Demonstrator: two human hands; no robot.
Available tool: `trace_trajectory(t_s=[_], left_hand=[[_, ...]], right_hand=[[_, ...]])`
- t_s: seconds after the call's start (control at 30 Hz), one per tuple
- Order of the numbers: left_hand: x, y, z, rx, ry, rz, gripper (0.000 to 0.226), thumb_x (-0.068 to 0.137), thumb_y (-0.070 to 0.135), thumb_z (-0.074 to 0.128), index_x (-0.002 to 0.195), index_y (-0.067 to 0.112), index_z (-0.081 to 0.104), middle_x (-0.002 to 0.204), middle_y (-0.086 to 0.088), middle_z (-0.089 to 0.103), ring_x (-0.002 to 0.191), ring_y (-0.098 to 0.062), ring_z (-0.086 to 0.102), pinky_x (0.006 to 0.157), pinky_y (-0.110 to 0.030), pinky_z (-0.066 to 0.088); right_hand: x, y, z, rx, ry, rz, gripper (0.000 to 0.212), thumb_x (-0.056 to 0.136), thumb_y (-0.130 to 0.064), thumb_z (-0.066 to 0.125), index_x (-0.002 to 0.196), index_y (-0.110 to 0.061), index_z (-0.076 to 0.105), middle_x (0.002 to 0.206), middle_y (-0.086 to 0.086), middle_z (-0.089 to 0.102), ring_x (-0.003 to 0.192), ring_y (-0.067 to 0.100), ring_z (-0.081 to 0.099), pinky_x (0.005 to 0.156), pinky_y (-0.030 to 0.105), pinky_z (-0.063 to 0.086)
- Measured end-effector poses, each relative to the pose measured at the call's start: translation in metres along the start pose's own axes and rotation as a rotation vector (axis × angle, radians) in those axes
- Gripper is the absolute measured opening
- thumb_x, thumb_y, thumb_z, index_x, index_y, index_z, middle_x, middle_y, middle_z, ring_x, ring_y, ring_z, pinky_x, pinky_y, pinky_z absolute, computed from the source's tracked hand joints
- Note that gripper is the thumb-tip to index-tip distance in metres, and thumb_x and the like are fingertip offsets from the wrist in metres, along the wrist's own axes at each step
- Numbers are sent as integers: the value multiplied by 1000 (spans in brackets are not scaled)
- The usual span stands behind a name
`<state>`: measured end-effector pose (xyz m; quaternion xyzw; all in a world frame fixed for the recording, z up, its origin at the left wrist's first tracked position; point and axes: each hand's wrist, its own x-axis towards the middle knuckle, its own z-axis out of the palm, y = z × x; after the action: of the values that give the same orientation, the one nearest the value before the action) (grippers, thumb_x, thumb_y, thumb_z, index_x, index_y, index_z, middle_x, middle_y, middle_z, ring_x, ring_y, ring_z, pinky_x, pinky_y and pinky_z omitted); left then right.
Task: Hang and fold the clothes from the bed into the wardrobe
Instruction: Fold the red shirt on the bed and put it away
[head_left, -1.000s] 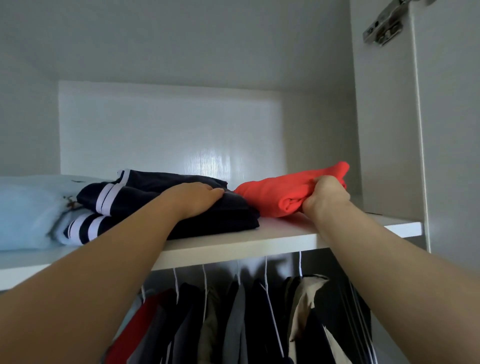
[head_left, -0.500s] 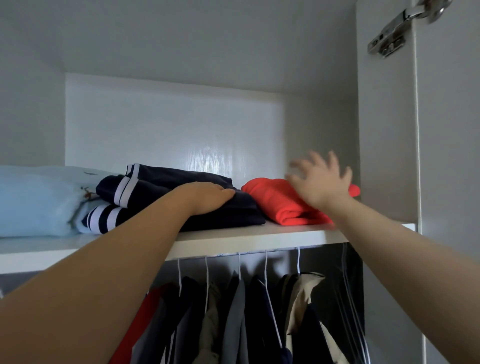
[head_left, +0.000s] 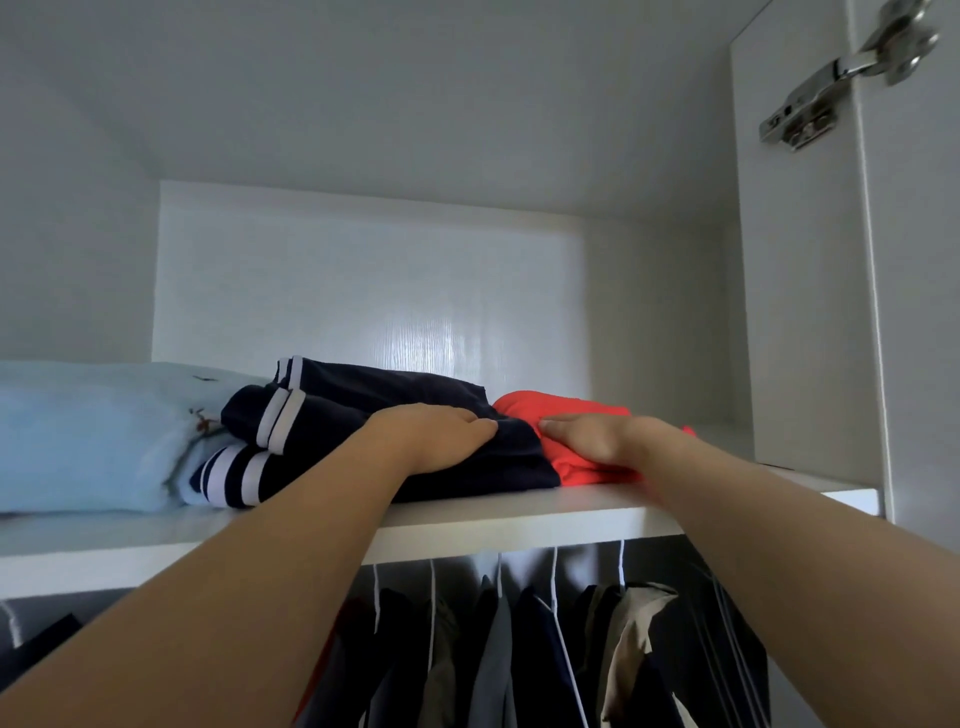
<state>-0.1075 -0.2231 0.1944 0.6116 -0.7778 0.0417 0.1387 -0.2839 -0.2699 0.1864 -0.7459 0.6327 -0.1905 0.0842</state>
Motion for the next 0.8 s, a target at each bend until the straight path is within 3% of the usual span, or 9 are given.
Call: trace_trajectory(t_s=[0.23,0.3,0.43,0.57,0.63,0.7,0.8], left_hand=[[-17,3,6,75,62,0,50,98,47,17,146,32,23,148,-3,36,132,-28,37,108,-44,26],[-31,4,3,2,127,56,45,99,37,26,142,27,32,142,-3,44,125,-25,43,103,-39,33],[-64,2,-10,-220,335,87,27,90,17,45,115,17,56,112,-2,61,100,-20,54,87,-32,44],[-99,2,-26,-327,466,81,27,90,16,45,112,19,60,105,2,59,96,-18,55,86,-29,44],[-118,2,-35,-362,515,54,24,88,16,45,104,24,62,98,5,58,87,-16,54,78,-26,43],[-141,2,-43,-372,533,20,19,87,17,46,93,28,61,94,6,59,80,-15,54,73,-25,43],[-179,4,-46,-360,563,-23,16,86,17,48,85,30,58,91,6,60,77,-15,54,74,-28,47]], right_hand=[[-44,-16,4,116,56,-15,48,103,-28,25,148,-11,23,155,6,23,142,22,23,114,27,16],[-60,-24,3,192,98,-15,45,101,-20,31,145,-8,29,150,9,33,137,24,32,108,26,23],[-98,-46,-9,335,214,-30,45,96,-12,40,140,-8,35,141,11,42,128,25,41,94,24,31],[-130,-74,-12,439,273,-113,40,92,-17,51,130,-8,45,127,10,53,114,26,51,102,33,39],[-148,-87,-11,492,293,-170,37,91,-15,51,124,1,49,103,8,52,92,24,49,92,34,42],[-170,-99,-8,538,311,-227,31,92,-13,50,117,3,53,94,5,47,84,19,41,75,30,42],[-200,-110,1,576,332,-292,7,91,-15,50,91,-11,57,86,-1,51,79,16,45,60,21,36]])
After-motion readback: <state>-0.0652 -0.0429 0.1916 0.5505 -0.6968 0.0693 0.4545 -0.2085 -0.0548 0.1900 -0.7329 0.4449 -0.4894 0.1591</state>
